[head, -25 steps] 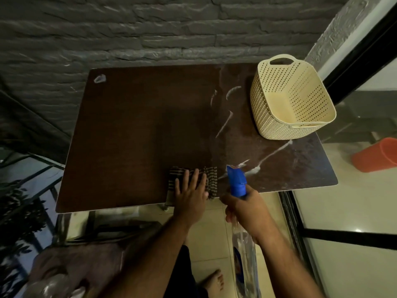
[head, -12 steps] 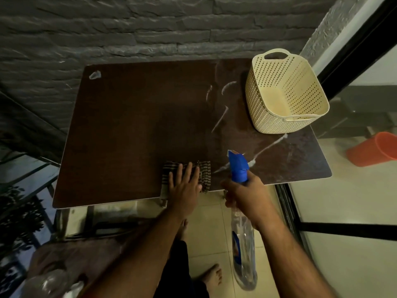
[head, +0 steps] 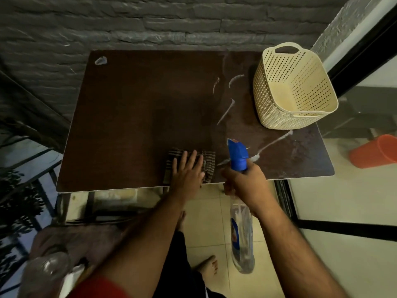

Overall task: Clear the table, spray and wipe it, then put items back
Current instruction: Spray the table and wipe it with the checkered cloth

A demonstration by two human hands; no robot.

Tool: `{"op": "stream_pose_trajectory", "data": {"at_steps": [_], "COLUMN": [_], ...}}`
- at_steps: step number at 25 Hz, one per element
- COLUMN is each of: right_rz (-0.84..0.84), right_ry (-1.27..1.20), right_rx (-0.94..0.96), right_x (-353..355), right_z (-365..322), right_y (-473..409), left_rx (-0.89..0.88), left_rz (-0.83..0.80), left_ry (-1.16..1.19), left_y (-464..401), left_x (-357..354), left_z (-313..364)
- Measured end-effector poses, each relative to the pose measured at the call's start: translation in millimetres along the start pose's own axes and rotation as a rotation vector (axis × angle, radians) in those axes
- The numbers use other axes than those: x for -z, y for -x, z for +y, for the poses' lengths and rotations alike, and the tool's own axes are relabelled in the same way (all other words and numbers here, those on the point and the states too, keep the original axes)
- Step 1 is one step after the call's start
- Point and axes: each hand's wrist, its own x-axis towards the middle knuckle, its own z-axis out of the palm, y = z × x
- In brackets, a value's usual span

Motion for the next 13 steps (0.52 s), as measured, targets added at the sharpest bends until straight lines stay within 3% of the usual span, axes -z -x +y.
{"op": "stream_pose_trajectory", "data": {"at_steps": [3,6,10,13], "right_rz": [0.022,0.06,0.072,0.052], "right_ry": [-0.004,0.016,0.013,-0.037], "right_rx": [0.017,0.027,0.076,0.174], "right_x": [4,9,14,14], "right_z": [1,2,-26,-62], "right_y": [-1,-5,-23,-44], "left_rx": [0.124,0.162,-0.059,-0.055], "left_rz": [-0.048,-0.025,-0.035,-0.082], "left_ry": [0.041,0.053,0.033,0.004], "left_y": [-51,-48,9,-14], "left_x": [19,15,3,18], "left_z": [-26,-22,-22,-37]}}
